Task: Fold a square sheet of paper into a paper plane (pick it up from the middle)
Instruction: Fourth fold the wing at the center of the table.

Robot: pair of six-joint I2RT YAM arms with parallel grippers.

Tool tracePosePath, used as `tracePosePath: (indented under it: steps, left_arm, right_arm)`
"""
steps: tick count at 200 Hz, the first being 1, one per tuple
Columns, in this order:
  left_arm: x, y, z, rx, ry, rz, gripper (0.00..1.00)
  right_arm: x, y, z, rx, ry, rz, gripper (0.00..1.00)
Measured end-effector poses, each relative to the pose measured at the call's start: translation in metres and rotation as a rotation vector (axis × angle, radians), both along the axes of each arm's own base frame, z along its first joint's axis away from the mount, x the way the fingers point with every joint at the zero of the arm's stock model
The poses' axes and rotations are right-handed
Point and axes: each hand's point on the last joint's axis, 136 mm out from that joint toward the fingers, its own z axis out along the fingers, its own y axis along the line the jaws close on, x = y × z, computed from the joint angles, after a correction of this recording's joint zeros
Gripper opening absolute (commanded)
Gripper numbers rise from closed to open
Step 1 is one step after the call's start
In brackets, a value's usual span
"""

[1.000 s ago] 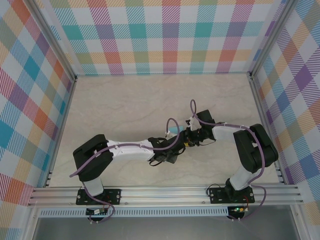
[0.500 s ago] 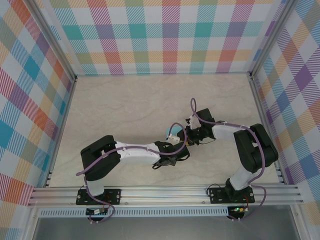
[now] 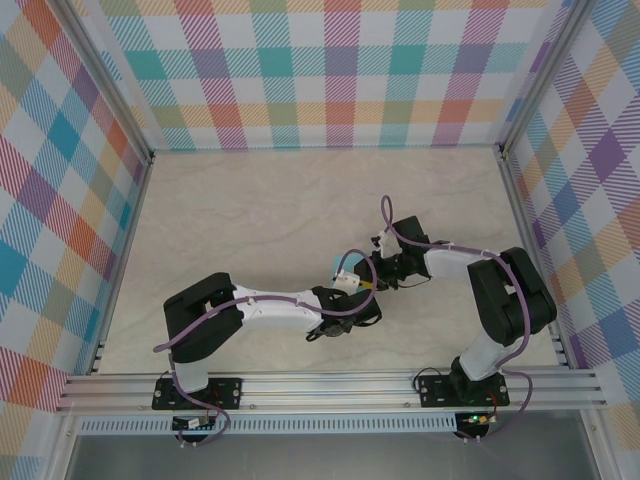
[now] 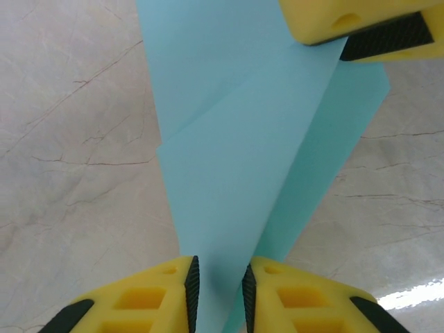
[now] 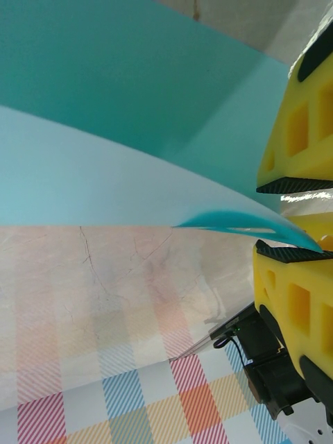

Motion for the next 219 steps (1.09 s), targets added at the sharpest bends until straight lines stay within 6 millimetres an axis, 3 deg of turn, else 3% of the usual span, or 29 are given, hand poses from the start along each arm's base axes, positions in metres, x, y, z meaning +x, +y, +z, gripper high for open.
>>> tracePosePath:
  steps: [57,101,116,138,173,194,219]
  left_arm:
    - [0.0,0.004,0.0,0.017,-0.002,0.002,0.1]
    - [0.0,0.001,-0.002,0.002,0.004,-0.01,0.08]
    - [-0.001,0.002,-0.006,-0.024,0.022,-0.016,0.07]
    - [-0.004,0.004,-0.008,-0.098,0.065,-0.024,0.07]
    - [0.001,0.004,-0.008,-0.265,0.149,-0.023,0.07]
    - [0.004,0.003,-0.008,-0.359,0.202,-0.025,0.07]
    - [0.006,0.003,-0.008,-0.458,0.257,-0.03,0.07]
  right_arm:
    - [-0.001,-0.001,-0.002,-0.011,0.009,-0.004,0.3]
    - [-0.001,-0.007,-0.001,-0.049,-0.001,-0.021,0.31]
    - [0.0,-0.01,0.007,-0.06,-0.027,-0.03,0.33]
    - [0.002,-0.013,0.025,-0.064,-0.094,-0.044,0.49]
    - [0.003,-0.023,0.06,-0.063,-0.225,-0.093,0.56]
    - [-0.001,-0.029,0.072,-0.065,-0.288,-0.117,0.56]
    - [-0.006,-0.031,0.071,-0.065,-0.291,-0.116,0.53]
